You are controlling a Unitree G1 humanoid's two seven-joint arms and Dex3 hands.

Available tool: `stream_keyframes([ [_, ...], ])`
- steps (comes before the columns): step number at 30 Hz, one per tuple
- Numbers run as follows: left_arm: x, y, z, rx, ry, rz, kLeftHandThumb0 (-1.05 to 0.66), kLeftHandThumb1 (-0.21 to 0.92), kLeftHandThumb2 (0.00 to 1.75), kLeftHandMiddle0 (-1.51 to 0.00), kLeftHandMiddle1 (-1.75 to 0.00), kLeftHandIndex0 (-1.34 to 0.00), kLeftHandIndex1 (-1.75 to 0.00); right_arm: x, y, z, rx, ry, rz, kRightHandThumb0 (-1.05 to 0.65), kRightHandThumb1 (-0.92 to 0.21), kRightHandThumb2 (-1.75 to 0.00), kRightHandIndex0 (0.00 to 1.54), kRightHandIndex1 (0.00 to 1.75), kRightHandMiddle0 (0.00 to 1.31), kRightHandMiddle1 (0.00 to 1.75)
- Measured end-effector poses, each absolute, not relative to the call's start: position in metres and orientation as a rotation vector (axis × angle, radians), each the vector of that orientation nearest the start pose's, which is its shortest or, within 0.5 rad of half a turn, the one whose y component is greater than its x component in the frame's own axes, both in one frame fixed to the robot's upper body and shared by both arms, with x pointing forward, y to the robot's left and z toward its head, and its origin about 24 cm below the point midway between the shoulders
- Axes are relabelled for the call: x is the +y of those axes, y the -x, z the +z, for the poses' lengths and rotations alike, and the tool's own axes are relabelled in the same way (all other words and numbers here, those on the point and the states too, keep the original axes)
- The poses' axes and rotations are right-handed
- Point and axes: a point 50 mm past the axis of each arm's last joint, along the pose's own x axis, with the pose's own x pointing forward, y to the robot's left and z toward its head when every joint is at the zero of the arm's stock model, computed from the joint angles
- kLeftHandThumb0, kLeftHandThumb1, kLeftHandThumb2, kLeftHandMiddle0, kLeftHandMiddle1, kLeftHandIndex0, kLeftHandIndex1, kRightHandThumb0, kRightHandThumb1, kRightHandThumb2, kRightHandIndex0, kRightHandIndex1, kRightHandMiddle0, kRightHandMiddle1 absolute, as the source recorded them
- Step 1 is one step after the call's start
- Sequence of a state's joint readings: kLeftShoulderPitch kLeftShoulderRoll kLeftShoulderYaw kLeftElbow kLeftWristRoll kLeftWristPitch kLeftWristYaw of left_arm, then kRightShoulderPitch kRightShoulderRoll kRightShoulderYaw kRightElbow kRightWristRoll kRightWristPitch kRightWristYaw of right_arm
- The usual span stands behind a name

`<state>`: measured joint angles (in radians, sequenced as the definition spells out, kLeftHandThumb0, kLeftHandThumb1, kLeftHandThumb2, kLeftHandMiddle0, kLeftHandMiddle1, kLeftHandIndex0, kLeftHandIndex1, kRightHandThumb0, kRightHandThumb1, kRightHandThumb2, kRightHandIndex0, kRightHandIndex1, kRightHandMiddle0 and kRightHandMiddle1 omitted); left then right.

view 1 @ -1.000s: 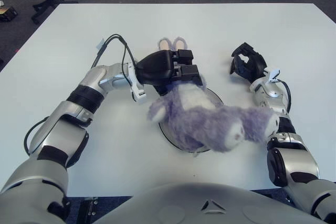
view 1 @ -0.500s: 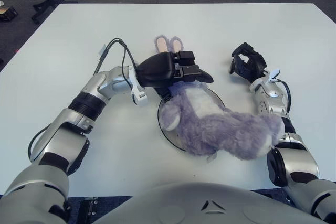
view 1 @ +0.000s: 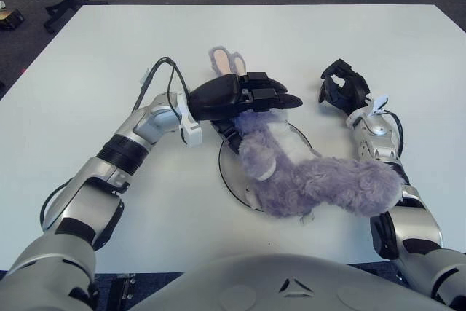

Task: Put the doll into the plate.

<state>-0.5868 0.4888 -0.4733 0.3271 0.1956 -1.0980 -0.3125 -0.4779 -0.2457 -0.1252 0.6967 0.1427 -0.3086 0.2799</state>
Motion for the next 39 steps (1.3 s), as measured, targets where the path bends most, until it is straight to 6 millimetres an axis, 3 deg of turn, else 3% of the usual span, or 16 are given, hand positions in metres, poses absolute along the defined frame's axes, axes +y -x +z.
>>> stream_keyframes([
  [22,0.093,-0.268,0.149,-1.157,-0.632,-1.001,-0.87,0.92,0.55,-0.14,0.00,-0.19,-0.02,-0.204,-0.336,0.061,-0.102,0.074,0.153,-0.38,-0.69,-0.83,0.86,1.75,0.35,1.75],
  [39,0.108,-0.282,0.152,-1.096,-0.540,-0.919,-0.89,0.92,0.64,-0.15,0.00,-0.22,-0.04,-0.204,-0.336,0.061,-0.102,0.073,0.153,-0.39,-0.68,-0.83,0.85,1.75,0.35,1.75],
])
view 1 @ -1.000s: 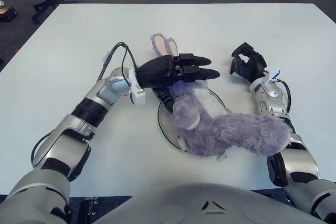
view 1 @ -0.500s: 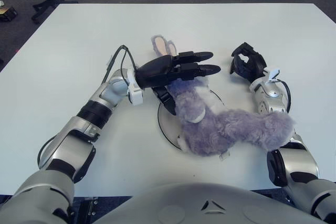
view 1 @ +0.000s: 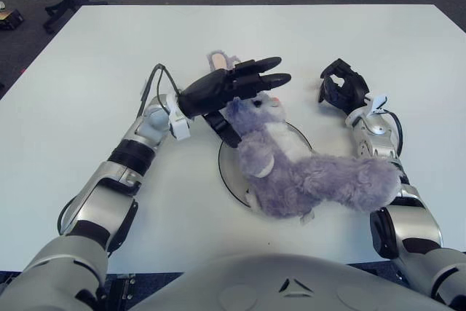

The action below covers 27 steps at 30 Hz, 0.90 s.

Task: Put the doll into the plate.

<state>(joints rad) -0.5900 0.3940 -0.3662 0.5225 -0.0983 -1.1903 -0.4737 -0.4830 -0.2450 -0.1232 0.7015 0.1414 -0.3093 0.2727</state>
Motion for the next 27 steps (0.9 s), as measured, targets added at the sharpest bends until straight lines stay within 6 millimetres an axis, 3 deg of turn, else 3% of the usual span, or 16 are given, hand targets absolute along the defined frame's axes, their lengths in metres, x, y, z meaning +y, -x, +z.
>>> stream_keyframes([
  [27,0.121,-0.296,0.164,-1.026,-0.387,-0.866,-0.92,0.92,0.85,-0.32,-0.03,-0.28,-0.05,-0.204,-0.337,0.062,-0.101,0.072,0.152,-0.38,-0.69,-0.83,0.85,1.75,0.35,1.75],
])
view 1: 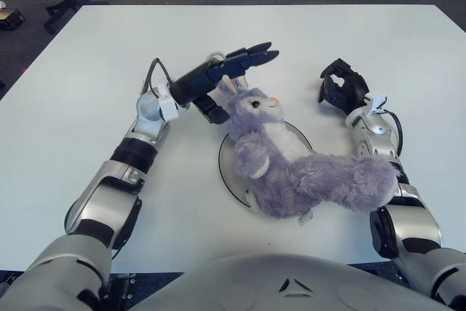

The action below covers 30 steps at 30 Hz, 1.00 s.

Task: Put the doll into the plate.

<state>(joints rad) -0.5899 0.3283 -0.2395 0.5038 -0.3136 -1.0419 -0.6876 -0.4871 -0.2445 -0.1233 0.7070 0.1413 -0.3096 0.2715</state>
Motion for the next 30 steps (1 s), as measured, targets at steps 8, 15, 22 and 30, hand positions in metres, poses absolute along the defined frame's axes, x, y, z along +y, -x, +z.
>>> stream_keyframes([
  [8,0.123,-0.297,0.169,-1.058,-0.323,-0.807,-0.89,0.92,0.95,-0.60,-0.03,-0.63,-0.14,-0.202,-0.338,0.062,-0.097,0.080,0.151,-0.38,-0.69,-0.83,0.85,1.75,0.35,1.75],
  [15,0.125,-0.298,0.173,-1.063,-0.301,-0.779,-0.88,0.92,0.97,-0.63,-0.02,-0.67,-0.14,-0.202,-0.338,0.062,-0.095,0.082,0.151,-0.38,-0.69,-0.83,0.86,1.75,0.35,1.75],
  [22,0.132,-0.303,0.169,-1.076,-0.292,-0.617,-0.87,0.92,0.98,-0.72,-0.06,-0.76,-0.19,-0.202,-0.338,0.062,-0.092,0.084,0.145,-0.38,-0.68,-0.83,0.86,1.75,0.35,1.75],
  [30,0.134,-0.306,0.168,-1.076,-0.327,-0.553,-0.87,0.92,1.02,-0.71,-0.04,-0.65,-0.15,-0.202,-0.339,0.063,-0.091,0.084,0.143,-0.39,-0.68,-0.83,0.87,1.75,0.35,1.75],
])
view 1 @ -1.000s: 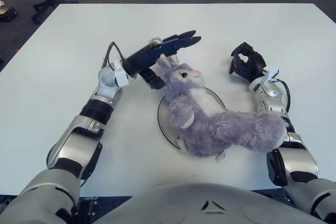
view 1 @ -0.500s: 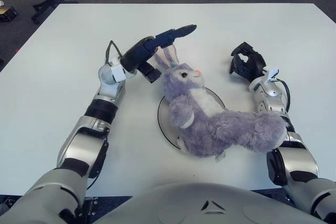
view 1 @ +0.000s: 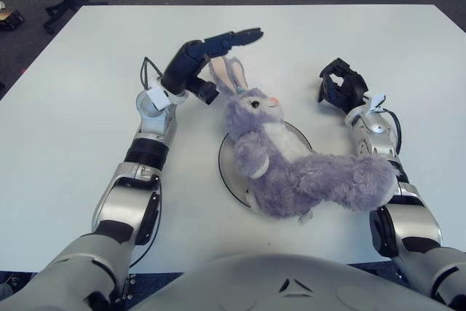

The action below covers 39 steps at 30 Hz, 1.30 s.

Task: Put the doll into the plate.

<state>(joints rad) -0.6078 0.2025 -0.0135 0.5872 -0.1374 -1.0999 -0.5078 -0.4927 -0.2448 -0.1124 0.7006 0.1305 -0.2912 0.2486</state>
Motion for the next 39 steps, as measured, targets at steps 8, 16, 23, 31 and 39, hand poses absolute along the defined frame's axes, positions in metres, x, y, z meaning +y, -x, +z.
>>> stream_keyframes([
  [8,0.160,-0.324,0.165,-0.854,-0.269,-0.594,-0.86,0.92,1.12,-0.68,-0.01,-0.48,-0.07,-0.201,-0.339,0.063,-0.091,0.085,0.143,-0.39,-0.68,-0.84,0.87,1.75,0.35,1.75],
  [16,0.174,-0.325,0.165,-0.829,-0.311,-0.518,-0.83,0.92,1.11,-0.71,-0.02,-0.51,-0.07,-0.202,-0.340,0.063,-0.085,0.088,0.137,-0.39,-0.68,-0.84,0.87,1.75,0.36,1.75],
  [23,0.187,-0.325,0.155,-0.764,-0.355,-0.440,-0.81,0.92,1.07,-0.72,-0.02,-0.53,-0.08,-0.202,-0.340,0.063,-0.084,0.091,0.136,-0.39,-0.67,-0.84,0.88,1.75,0.36,1.75],
  [31,0.195,-0.325,0.144,-0.709,-0.385,-0.352,-0.77,0.92,1.02,-0.74,-0.02,-0.55,-0.08,-0.202,-0.340,0.063,-0.083,0.093,0.133,-0.39,-0.67,-0.85,0.88,1.75,0.36,1.75],
  [39,0.199,-0.328,0.134,-0.632,-0.457,-0.289,-0.76,0.92,1.00,-0.82,-0.05,-0.58,-0.09,-0.202,-0.340,0.063,-0.084,0.094,0.130,-0.39,-0.67,-0.85,0.88,1.75,0.36,1.75],
])
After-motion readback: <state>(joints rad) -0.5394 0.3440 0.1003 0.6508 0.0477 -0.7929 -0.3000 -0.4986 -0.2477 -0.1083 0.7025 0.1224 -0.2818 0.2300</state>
